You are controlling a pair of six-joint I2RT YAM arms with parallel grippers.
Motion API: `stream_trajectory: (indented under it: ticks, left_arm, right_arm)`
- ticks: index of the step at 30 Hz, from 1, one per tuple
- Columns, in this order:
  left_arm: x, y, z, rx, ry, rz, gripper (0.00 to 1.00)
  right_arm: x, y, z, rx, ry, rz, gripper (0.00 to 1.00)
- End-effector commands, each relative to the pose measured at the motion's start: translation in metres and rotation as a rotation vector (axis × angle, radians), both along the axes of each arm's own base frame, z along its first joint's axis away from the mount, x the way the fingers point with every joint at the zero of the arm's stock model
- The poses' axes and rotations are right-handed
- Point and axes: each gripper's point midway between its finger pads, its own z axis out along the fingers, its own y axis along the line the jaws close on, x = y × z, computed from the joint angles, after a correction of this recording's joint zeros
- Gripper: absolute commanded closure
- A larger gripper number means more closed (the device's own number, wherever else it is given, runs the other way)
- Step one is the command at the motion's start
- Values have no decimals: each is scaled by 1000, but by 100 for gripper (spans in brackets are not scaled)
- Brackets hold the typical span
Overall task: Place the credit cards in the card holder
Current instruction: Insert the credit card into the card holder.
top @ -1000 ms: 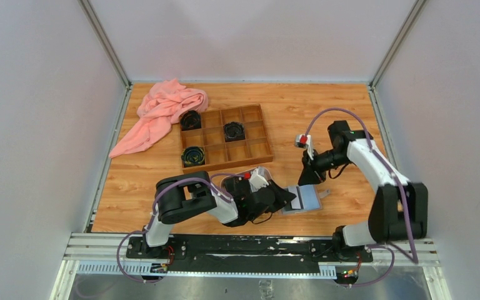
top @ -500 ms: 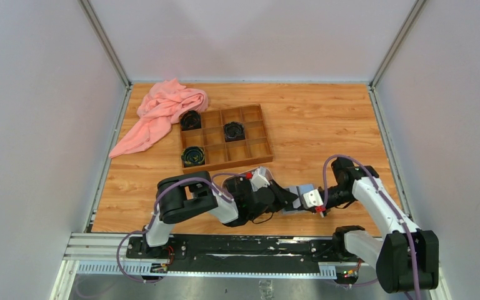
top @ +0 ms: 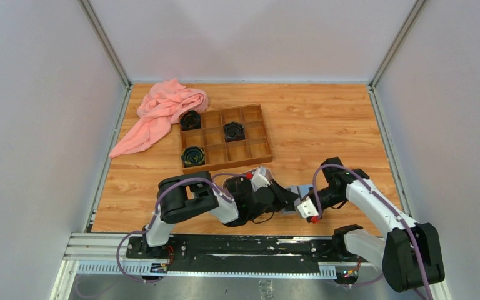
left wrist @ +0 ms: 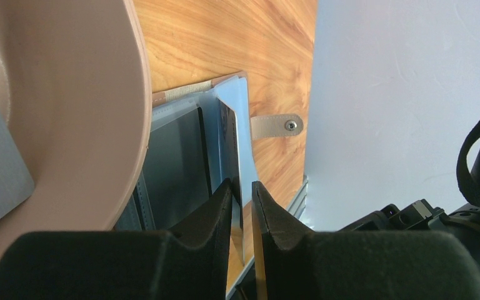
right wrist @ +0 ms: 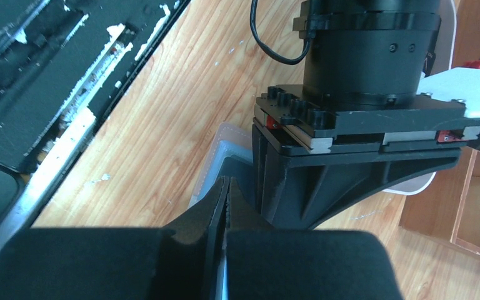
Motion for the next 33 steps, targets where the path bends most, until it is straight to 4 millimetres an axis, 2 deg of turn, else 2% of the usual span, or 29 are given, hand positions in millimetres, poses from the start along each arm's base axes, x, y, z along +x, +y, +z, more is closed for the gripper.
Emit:
stream_trajectory:
  ticks: [1, 14, 20, 33]
  left_arm:
    - [-11, 12, -46, 96, 91, -24, 81]
    - [-16, 15, -60, 83, 136, -21, 81]
    - [-17, 20, -67, 99, 156, -16, 83]
    - [-20, 23, -77, 139, 178, -18, 84]
  right_arm:
    - [10, 5, -7, -15, -111, 66, 100]
    - [15, 1, -13, -74, -98, 19, 100]
    - [0, 7, 0, -22, -26, 41, 100]
    - [-7, 4, 7, -37, 29, 21, 98]
